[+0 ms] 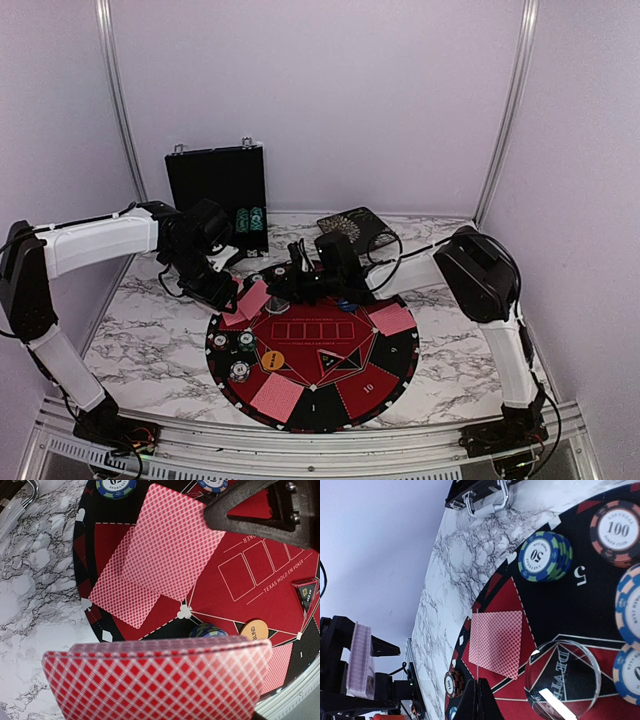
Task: Distribute texas hold em gaming equipment
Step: Distribute the poker card in the dealer area.
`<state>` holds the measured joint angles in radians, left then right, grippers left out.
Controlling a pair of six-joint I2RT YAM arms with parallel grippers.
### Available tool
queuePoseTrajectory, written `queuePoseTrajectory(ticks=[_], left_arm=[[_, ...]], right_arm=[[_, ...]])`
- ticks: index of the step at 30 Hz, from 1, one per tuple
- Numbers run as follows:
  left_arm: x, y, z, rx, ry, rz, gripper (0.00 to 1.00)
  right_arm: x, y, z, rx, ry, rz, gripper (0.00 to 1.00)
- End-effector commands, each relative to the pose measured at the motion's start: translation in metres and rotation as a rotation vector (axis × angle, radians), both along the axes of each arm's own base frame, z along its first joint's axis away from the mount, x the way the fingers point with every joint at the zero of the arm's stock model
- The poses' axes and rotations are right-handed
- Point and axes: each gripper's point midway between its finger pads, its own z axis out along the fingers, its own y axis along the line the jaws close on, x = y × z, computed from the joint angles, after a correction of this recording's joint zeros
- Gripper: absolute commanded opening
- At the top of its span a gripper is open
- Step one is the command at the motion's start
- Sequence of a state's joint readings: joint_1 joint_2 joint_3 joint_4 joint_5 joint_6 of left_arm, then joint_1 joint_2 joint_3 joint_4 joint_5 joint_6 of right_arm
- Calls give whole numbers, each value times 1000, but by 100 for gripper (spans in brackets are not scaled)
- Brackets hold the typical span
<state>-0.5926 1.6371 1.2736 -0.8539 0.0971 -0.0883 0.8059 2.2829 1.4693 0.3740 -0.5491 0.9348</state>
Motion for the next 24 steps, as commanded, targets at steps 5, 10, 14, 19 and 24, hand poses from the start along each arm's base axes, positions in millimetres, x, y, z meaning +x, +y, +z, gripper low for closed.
queuePoseTrajectory(ticks=[5, 10, 14, 19, 24], left_arm=[[2, -2, 13, -43, -35, 3, 39], [0, -1, 12, -42, -29, 3, 39], [0, -1, 12, -44, -29, 2, 39], [0, -1, 12, -45, -28, 1, 39], [0, -2, 10, -46, -21, -1, 39]], right_arm=[[0, 29, -16, -80, -52, -8, 0], [-4, 38, -24, -100, -51, 2, 0], [-7, 40, -25, -124, -59, 1, 0], [-9, 39, -24, -151, -75, 0, 4], [-10, 38, -22, -160, -82, 6, 14]])
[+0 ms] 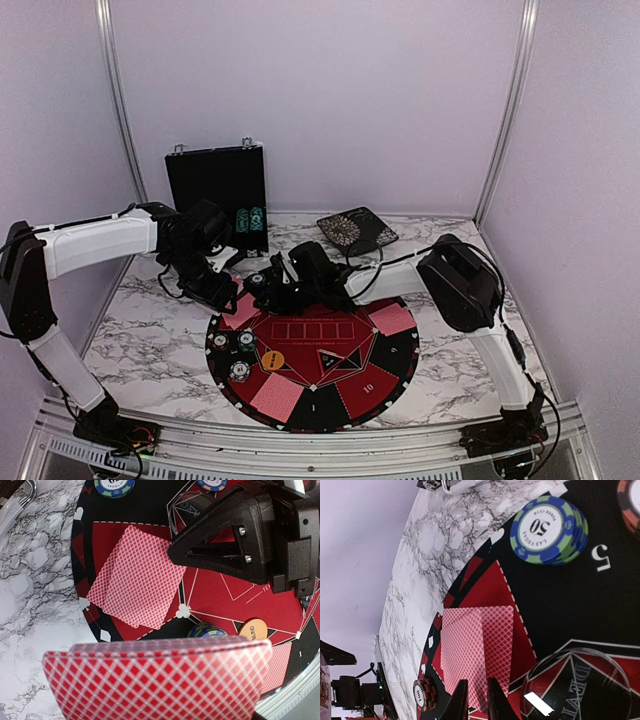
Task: Distribute texas hold em gaming equipment
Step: Distribute the poker card in the dealer area, then pick up the poker card from the face-down deck piles.
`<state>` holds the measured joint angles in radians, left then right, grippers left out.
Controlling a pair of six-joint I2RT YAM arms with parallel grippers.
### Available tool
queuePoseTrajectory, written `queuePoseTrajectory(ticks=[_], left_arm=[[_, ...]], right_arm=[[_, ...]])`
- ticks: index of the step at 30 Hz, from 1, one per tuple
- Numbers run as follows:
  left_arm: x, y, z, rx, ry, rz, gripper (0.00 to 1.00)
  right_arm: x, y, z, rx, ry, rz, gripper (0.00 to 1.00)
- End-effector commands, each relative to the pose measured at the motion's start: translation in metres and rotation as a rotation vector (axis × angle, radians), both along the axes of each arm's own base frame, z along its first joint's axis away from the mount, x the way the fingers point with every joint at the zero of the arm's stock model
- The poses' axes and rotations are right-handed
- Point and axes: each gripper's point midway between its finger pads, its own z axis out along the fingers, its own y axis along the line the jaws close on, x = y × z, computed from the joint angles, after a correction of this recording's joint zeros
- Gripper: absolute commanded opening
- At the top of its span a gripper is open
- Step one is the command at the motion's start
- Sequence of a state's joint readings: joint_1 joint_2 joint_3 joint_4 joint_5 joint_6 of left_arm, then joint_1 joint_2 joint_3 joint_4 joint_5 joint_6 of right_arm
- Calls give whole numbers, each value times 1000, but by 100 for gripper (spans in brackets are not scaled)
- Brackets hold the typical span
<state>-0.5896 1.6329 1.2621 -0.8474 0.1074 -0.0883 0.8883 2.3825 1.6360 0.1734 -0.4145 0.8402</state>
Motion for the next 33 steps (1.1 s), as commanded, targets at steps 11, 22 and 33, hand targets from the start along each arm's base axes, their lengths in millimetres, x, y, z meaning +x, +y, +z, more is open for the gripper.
queuePoseTrajectory(ticks=[11, 22, 33], left_arm=[[2, -4, 11, -43, -20, -6, 39], [2, -8, 9, -50, -9, -13, 39], [-4, -11, 5, -48, 7, -22, 39]], right_arm=[[3, 4, 33, -12, -76, 3, 22], [-1, -1, 55, 2, -97, 10, 24], [-9, -27, 96, 101, -76, 10, 32]])
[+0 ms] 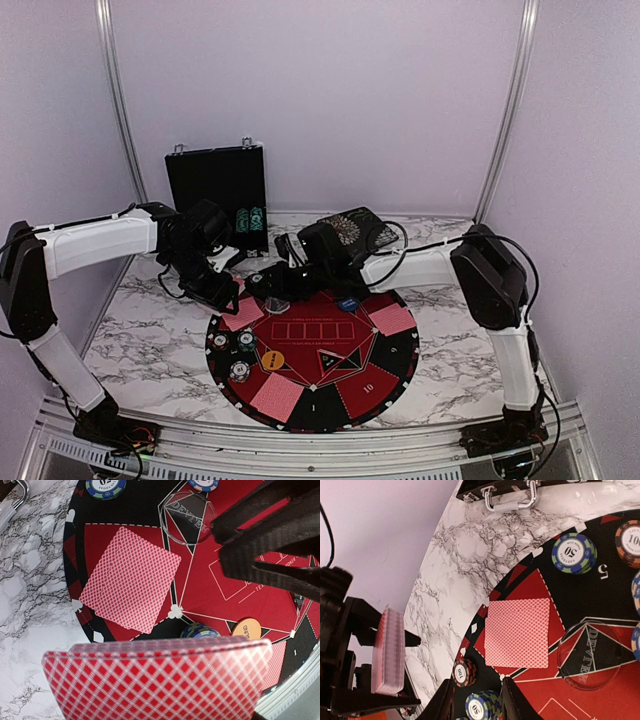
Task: Distribute texas hold em gaming equipment
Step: Pick up the poker card from the face-down deck piles.
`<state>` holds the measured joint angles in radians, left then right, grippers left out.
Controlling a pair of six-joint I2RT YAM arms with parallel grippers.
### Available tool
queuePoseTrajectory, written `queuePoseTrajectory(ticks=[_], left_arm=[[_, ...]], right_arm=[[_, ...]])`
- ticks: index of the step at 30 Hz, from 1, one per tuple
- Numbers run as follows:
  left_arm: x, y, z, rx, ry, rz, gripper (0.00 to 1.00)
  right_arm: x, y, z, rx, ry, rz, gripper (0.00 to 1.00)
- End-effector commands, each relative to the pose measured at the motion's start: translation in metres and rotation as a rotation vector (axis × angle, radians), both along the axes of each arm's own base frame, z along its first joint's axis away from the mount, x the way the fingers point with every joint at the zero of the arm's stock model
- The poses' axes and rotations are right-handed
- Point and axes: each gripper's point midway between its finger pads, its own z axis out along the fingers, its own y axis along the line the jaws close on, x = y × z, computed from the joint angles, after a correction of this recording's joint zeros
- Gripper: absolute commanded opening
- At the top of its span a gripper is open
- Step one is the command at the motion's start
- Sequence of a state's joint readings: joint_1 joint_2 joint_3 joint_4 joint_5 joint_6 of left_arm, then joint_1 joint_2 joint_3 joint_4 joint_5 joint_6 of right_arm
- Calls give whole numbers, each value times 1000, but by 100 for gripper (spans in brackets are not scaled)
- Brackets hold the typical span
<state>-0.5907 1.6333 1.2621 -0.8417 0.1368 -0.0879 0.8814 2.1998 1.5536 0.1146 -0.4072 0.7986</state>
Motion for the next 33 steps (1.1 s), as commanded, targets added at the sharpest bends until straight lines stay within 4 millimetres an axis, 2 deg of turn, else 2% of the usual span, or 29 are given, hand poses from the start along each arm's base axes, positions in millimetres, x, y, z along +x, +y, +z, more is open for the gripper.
queuePoseTrajectory(ticks=[1, 5, 11, 18, 26, 33], left_arm=[[-3, -8, 4, -19, -4, -17, 39], [-8, -18, 1, -6, -3, -47, 39], [-13, -39, -1, 2, -2, -91, 39], [-17, -63, 0, -1, -6, -141, 39], [-22, -82, -1, -5, -3, -182, 39], [-25, -91, 2, -14, -9, -201, 39]], right_arm=[[-2, -14, 37, 87, -9, 5, 33], [-4, -34, 53, 143, 10, 8, 39], [-3, -73, 63, 168, 17, -34, 49], [-11, -106, 55, 178, 53, -63, 58], [-24, -110, 58, 214, 75, -35, 65], [-30, -101, 57, 245, 104, 5, 65]])
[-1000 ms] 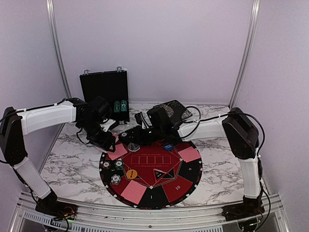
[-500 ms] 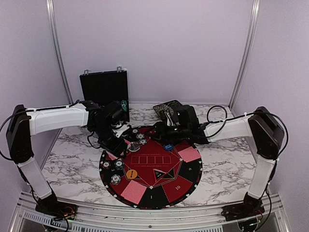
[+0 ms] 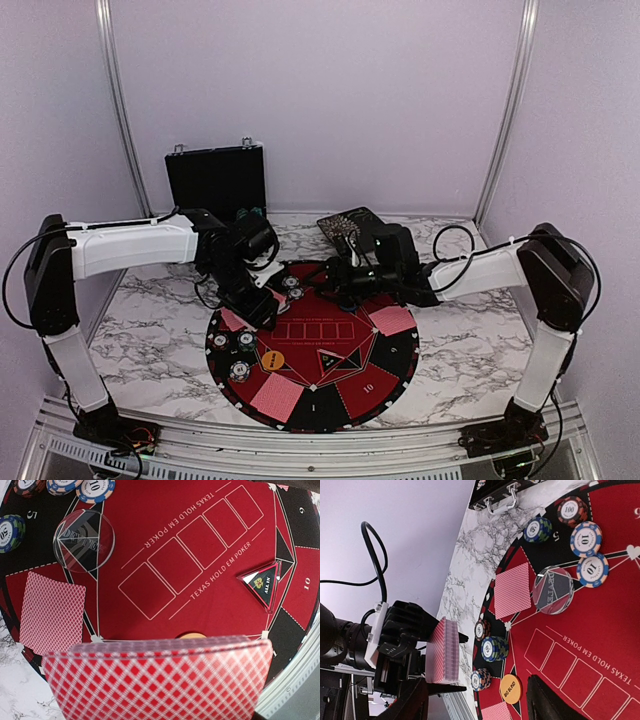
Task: Distribute texas hold em gaming equipment
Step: Pick up the poker card from the face-down deck piles.
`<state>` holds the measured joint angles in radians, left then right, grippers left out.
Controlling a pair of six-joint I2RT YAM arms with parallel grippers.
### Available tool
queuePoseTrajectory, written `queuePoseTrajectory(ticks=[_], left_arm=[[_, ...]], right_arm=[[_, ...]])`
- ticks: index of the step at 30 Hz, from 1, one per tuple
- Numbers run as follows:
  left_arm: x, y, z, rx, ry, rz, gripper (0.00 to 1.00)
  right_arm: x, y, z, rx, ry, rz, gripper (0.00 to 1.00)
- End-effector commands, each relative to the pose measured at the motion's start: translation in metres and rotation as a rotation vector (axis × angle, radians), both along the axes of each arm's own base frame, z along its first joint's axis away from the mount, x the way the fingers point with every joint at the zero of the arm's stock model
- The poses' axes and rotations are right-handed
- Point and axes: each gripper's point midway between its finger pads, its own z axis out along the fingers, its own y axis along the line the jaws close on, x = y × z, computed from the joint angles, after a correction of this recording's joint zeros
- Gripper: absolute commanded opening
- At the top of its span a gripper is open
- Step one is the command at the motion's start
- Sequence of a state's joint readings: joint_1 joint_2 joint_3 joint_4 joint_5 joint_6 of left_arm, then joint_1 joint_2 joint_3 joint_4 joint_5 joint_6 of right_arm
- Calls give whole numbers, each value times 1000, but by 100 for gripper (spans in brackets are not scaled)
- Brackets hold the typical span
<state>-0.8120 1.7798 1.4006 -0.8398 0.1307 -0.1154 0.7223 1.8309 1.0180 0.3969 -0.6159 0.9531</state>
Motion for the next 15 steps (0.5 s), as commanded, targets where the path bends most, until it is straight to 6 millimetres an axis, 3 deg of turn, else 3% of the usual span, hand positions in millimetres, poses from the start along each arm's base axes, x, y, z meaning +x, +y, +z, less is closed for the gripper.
queuePoseTrajectory(ticks=[1, 15], left_arm=[[2, -11, 10, -23, -14, -11, 39], [1, -20, 10, -22, -15, -32, 39]], right_arm=[[-4, 10, 21, 72, -25, 39, 65], [-19, 34, 18, 110, 11, 115, 65]])
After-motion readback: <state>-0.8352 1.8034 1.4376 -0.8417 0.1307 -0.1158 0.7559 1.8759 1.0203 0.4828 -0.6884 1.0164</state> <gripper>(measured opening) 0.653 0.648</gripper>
